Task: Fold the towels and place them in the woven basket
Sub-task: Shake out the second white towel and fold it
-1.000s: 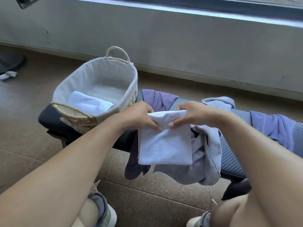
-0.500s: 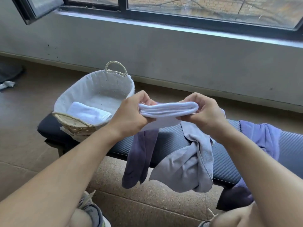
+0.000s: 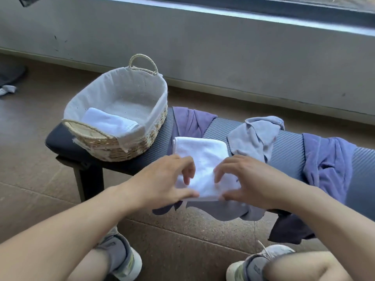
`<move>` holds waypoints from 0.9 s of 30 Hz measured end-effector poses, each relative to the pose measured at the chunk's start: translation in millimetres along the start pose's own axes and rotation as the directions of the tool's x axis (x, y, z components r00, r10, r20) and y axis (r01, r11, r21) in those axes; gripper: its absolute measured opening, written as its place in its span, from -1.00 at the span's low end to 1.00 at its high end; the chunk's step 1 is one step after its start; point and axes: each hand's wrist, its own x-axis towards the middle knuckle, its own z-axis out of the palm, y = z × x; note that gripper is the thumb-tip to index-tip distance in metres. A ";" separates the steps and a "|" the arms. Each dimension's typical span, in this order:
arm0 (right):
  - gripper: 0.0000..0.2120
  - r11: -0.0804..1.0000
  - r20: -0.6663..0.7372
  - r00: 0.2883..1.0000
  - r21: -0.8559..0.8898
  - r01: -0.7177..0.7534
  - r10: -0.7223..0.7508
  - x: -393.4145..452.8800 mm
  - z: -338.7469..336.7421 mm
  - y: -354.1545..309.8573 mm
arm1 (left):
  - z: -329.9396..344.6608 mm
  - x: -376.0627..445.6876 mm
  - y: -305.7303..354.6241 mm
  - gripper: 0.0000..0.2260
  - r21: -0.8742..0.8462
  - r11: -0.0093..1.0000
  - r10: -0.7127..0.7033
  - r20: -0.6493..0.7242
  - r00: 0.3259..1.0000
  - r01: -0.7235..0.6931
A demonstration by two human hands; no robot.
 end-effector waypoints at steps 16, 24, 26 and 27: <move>-0.26 0.983 -0.191 0.971 -0.091 -0.161 0.141 58.2 66.8 -3.8 | 18.5 34.4 -17.7 -0.34 0.467 0.849 -0.336 0.113 0.935 0.249; -0.26 0.984 -0.137 0.980 -0.092 -0.154 0.141 60.4 65.8 -0.5 | 28.1 36.3 -26.2 -0.36 0.349 0.900 -0.326 0.136 0.936 0.263; -0.24 0.987 -0.097 0.983 -0.019 -0.158 0.156 62.7 58.2 -1.5 | 23.3 40.8 -29.4 -0.34 0.301 0.918 -0.290 0.072 0.954 0.256; -0.25 0.982 -0.101 0.977 0.033 -0.186 0.189 63.2 51.5 -2.2 | 19.5 43.6 -30.9 -0.35 0.268 0.927 -0.281 0.029 0.959 0.263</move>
